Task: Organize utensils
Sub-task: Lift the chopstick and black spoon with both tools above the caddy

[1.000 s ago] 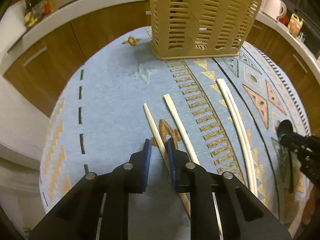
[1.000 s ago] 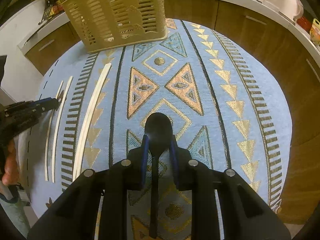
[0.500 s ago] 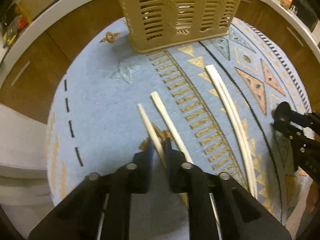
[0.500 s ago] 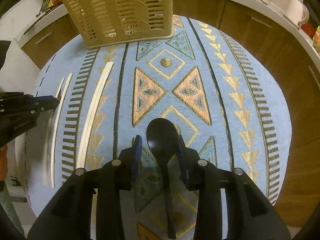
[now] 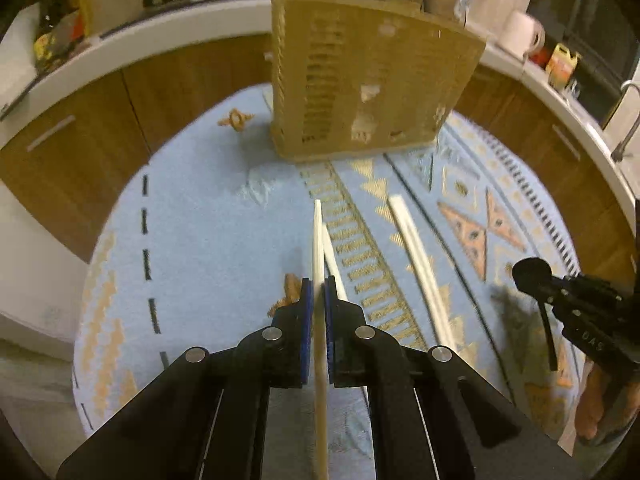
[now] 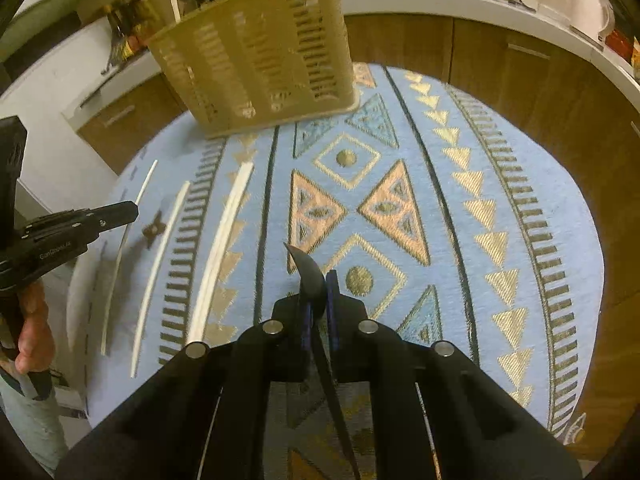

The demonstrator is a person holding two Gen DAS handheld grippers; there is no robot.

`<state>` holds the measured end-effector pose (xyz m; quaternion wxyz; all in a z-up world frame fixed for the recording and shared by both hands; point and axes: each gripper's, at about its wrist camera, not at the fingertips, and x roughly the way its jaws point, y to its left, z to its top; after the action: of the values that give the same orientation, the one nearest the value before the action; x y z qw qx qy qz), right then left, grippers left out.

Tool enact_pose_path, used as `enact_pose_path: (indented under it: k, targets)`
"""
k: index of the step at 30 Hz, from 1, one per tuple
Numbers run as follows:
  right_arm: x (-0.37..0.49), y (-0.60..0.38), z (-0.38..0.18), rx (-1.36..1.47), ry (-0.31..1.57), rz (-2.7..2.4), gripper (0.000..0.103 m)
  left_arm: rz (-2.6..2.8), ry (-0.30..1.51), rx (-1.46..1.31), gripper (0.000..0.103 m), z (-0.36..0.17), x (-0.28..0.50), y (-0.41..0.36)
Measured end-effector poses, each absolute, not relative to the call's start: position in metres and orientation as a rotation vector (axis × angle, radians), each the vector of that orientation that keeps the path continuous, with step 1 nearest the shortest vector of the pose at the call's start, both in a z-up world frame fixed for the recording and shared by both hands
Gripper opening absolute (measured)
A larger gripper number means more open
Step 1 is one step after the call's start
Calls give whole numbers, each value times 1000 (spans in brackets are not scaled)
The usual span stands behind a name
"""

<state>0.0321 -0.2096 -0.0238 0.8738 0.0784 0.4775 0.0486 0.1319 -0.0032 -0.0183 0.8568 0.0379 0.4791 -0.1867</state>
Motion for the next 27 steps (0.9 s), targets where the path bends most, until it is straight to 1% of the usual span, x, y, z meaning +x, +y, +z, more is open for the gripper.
enact_pose_path:
  k: [7, 14, 18, 27]
  targets:
    - [26, -212, -3, 207, 909, 154, 5, -432, 829, 4, 3, 22, 115, 0]
    - [32, -205, 31, 196, 770, 185, 5, -445, 641, -95, 3, 64, 108, 4]
    - [42, -203, 53, 181, 687, 199, 5, -388, 543, -77, 4, 88, 107, -2]
    - [73, -196, 98, 140, 512, 264, 5, -422, 386, -177, 4, 137, 133, -1]
